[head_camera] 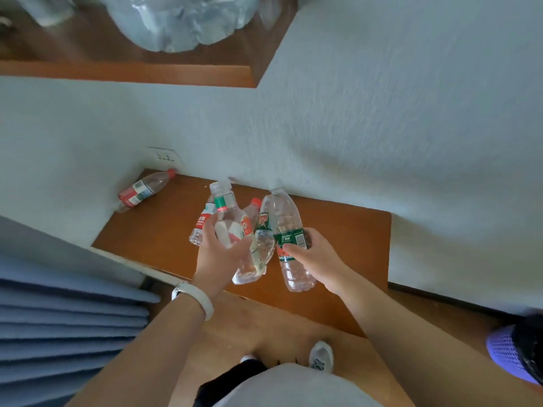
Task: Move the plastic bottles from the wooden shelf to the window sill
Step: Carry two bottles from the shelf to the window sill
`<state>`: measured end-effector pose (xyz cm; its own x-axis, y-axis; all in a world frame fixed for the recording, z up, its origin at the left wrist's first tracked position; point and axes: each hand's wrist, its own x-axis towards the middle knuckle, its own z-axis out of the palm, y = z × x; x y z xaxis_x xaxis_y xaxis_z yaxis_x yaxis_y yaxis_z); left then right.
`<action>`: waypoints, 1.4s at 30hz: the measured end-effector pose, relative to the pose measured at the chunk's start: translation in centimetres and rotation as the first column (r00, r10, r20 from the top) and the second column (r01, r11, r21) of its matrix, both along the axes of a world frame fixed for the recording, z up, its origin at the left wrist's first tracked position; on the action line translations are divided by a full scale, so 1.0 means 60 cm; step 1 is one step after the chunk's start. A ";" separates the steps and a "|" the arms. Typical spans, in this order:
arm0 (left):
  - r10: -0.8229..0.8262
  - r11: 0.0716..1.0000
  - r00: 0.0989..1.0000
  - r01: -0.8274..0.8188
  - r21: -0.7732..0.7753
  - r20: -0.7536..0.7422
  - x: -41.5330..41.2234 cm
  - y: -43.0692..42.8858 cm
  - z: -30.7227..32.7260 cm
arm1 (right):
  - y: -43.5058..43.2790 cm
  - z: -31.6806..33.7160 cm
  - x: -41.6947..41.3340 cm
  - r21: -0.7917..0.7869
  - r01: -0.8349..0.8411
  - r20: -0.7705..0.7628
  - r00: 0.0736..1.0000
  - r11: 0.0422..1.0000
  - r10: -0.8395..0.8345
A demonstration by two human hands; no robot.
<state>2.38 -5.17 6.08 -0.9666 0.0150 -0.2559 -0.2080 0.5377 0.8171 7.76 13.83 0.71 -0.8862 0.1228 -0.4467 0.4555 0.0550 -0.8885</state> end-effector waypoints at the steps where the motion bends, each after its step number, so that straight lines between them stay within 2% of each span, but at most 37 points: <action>1: 0.023 1.000 1.000 -0.023 0.011 -0.007 0.001 -0.012 0.004 | -0.009 0.009 -0.002 0.013 -0.015 -0.011 1.000 1.000 0.015; 6: 0.105 0.991 0.994 -0.103 0.080 -0.020 0.006 -0.078 0.030 | -0.060 0.046 -0.016 0.060 -0.063 -0.057 0.996 0.996 0.066; 10: 0.151 0.985 0.986 -0.144 0.096 -0.066 0.028 -0.159 0.052 | -0.137 0.069 -0.025 0.019 -0.109 -0.094 0.989 0.994 0.110; 14: 0.252 0.961 0.964 -0.239 0.136 -0.087 0.053 -0.280 0.074 | -0.255 0.081 -0.034 0.026 -0.185 -0.117 0.975 0.982 0.187; 23: 0.505 0.845 0.859 -0.473 0.247 -0.082 0.162 -0.576 0.073 | -0.538 0.111 -0.020 0.052 -0.410 -0.159 0.897 0.911 0.413; 28: 0.630 0.753 0.773 -0.582 0.306 -0.080 0.248 -0.722 0.053 | -0.694 0.106 0.006 0.034 -0.533 -0.183 0.828 0.845 0.530; 33: 0.762 0.613 0.647 -0.702 0.363 -0.035 0.342 -0.835 0.033 | -0.826 0.102 0.045 -0.007 -0.647 -0.181 0.751 0.763 0.635; 37: 0.832 0.520 0.555 -0.763 0.385 -0.024 0.396 -0.894 0.022 | -0.904 0.102 0.064 -0.019 -0.730 -0.191 0.673 0.683 0.714; 42: 0.883 0.447 0.469 -0.809 0.383 -0.039 0.439 -0.931 0.023 | -0.979 0.090 0.071 -0.051 -0.793 -0.188 0.605 0.607 0.774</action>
